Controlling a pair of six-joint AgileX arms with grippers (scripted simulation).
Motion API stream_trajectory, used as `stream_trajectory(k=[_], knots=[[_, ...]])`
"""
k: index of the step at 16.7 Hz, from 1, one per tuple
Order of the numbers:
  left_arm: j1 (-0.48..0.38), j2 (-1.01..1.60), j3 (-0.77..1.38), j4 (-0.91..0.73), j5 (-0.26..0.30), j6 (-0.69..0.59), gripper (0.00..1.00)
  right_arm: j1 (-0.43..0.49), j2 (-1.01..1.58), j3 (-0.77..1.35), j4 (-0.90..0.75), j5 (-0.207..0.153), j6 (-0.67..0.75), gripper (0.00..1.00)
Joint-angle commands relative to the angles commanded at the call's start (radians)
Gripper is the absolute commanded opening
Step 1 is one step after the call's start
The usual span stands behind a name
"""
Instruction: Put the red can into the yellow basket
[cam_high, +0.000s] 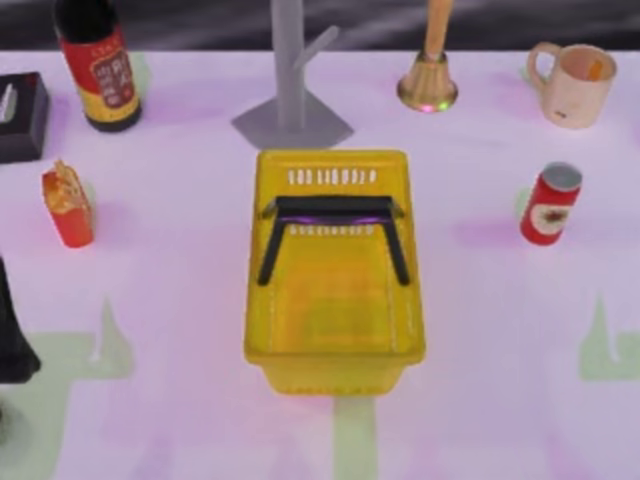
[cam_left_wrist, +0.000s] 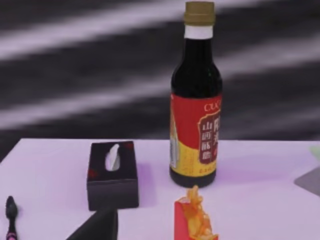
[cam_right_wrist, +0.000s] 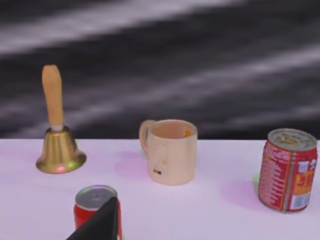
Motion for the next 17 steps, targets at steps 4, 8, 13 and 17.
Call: stream_trajectory(k=[4,8,13,17], knots=[[0.0,0.0,0.0,0.0,0.0,0.0,1.0,0.006,0.03,0.028,-0.021,-0.003,-0.009,1.0],[0.0,0.0,0.0,0.0,0.0,0.0,1.0,0.03,0.217,0.2,-0.142,-0.008,-0.061,1.0],[0.0,0.0,0.0,0.0,0.0,0.0,1.0,0.067,0.669,0.593,-0.397,-0.006,-0.169,1.0],[0.0,0.0,0.0,0.0,0.0,0.0,1.0,0.101,1.123,0.976,-0.651,-0.003,-0.274,1.0]])
